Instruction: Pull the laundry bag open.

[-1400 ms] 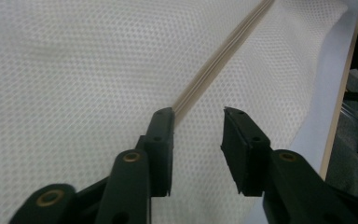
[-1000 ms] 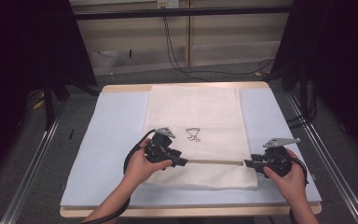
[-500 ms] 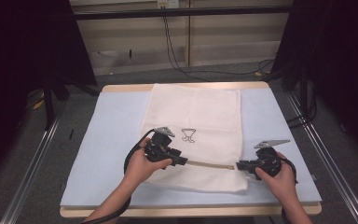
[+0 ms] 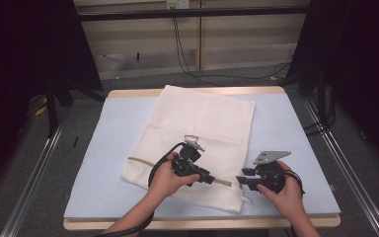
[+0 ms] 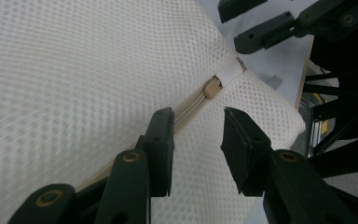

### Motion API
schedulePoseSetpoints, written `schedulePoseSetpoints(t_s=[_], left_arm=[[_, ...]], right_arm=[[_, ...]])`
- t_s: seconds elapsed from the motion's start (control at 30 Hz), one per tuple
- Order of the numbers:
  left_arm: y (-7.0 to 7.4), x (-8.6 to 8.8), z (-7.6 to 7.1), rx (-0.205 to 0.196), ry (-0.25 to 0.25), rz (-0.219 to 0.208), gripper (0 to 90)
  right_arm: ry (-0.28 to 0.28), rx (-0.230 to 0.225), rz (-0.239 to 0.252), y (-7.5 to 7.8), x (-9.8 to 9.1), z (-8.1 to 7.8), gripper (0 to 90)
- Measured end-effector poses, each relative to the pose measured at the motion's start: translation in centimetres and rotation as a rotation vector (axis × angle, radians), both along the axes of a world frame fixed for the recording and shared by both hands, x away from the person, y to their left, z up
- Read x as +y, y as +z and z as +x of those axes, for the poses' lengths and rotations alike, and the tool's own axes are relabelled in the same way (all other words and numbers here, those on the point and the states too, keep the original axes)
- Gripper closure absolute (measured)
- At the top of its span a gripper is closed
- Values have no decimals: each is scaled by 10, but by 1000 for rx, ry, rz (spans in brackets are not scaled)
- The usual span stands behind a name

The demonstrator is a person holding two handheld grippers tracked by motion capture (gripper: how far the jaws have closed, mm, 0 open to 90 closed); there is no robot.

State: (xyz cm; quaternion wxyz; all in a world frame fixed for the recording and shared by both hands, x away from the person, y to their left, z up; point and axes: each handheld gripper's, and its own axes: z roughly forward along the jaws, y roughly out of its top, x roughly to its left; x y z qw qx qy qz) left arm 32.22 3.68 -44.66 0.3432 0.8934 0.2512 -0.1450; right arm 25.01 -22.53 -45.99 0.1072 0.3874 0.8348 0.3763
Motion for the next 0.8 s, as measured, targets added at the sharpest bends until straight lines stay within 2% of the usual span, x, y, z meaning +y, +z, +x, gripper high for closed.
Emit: schedulePoseSetpoints(t_s=[0.07, 0.1, 0.13, 0.17, 0.2, 0.27, 0.33, 0.37, 0.4, 0.47, 0.53, 0.63, 0.8], left_arm=[[-3, -8, 0, 3, -8, 10, 647], [-3, -12, 0, 22, -14, 17, 647], [-5, -16, 0, 23, -12, 13, 647], [-6, -19, 1, 26, -11, 18, 647], [-7, -23, 0, 42, -3, 9, 646], [-10, -29, 0, 50, -3, 26, 647], [-13, -33, 1, 57, -13, 49, 659], [-15, -35, 0, 74, 9, 40, 670], [-16, -36, 2, 77, -6, 49, 677], [-18, -39, 1, 99, 12, 39, 679], [-19, -43, 1, 106, 8, 44, 680], [-23, -49, 1, 145, 29, 41, 718], [-27, -51, 3, 167, 34, 27, 814]], right_arm=[[43, -38, 9, 3, 0, -2, 807], [60, -45, 7, 4, 2, -4, 851], [93, -44, -2, 2, 5, -5, 873], [109, -39, -40, 0, 8, -7, 898], [113, -39, -77, -4, 10, -8, 900], [127, -38, -86, -9, 10, -10, 900], [136, -49, -67, -11, 8, -11, 900], [134, -55, -75, -12, 8, -12, 900], [138, -63, -82, -12, 8, -13, 900], [146, -67, -96, -12, 10, -13, 900], [142, -61, -103, -11, 11, -13, 900], [135, -61, -94, -12, 11, -13, 900], [134, -60, -80, -14, 9, -13, 900]])
